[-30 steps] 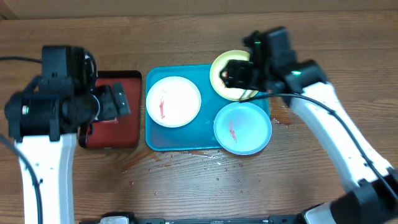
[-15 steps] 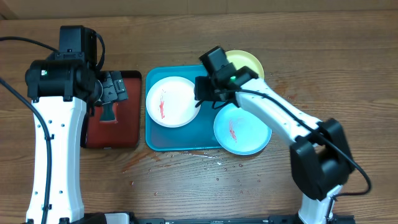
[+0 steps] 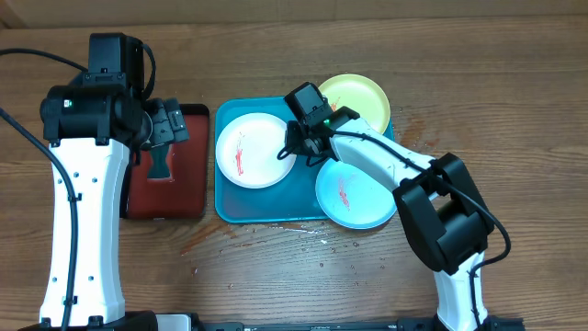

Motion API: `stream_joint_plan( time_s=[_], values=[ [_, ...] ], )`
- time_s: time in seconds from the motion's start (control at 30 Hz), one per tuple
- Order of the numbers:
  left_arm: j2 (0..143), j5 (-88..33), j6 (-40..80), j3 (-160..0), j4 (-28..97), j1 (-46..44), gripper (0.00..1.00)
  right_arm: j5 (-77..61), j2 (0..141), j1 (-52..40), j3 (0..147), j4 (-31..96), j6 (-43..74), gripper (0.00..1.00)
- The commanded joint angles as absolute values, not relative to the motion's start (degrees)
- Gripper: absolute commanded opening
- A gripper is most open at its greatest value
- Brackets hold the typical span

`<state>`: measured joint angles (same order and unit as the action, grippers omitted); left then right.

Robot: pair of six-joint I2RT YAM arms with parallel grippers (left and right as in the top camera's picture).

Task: Clean dirty plates on tray and stack at the side
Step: 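Move right gripper to the white plate rim and grasp it, then reach left gripper into the red tray and grasp the sponge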

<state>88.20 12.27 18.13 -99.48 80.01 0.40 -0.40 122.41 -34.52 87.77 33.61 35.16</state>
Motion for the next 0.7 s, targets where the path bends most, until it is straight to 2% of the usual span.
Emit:
stream_joint_plan(
  time_s=[0.0, 0.1, 0.23, 0.3, 0.57, 0.67],
  values=[
    [88.8, 14.0, 19.0, -100.5, 79.7, 0.7, 1.0, 0.3, 124.2, -34.5, 88.9, 33.2, 35.8, 0.28],
    [89.3, 14.0, 18.4, -100.5, 79.7, 0.7, 1.0, 0.2, 124.6, -34.5, 88.8, 33.3, 35.8, 0.25],
    [90.8, 14.0, 15.9, -100.4, 80.2, 0.8, 1.0, -0.1, 124.6, -34.6, 88.7, 33.8, 35.8, 0.12],
    [91.9, 14.2, 14.7, -100.2, 80.4, 0.8, 0.96, -0.1, 124.6, -34.7, 88.2, 33.9, 35.8, 0.04],
    [99.4, 15.0, 14.1, -100.2, 83.6, 3.5, 0.77, -0.1, 124.6, -34.8, 87.3, 34.3, 35.8, 0.04],
    [102.1, 13.2, 12.8, -99.4, 83.8, 6.4, 0.75, -0.1, 124.6, -34.8, 87.3, 34.4, 35.6, 0.04]
  ],
)
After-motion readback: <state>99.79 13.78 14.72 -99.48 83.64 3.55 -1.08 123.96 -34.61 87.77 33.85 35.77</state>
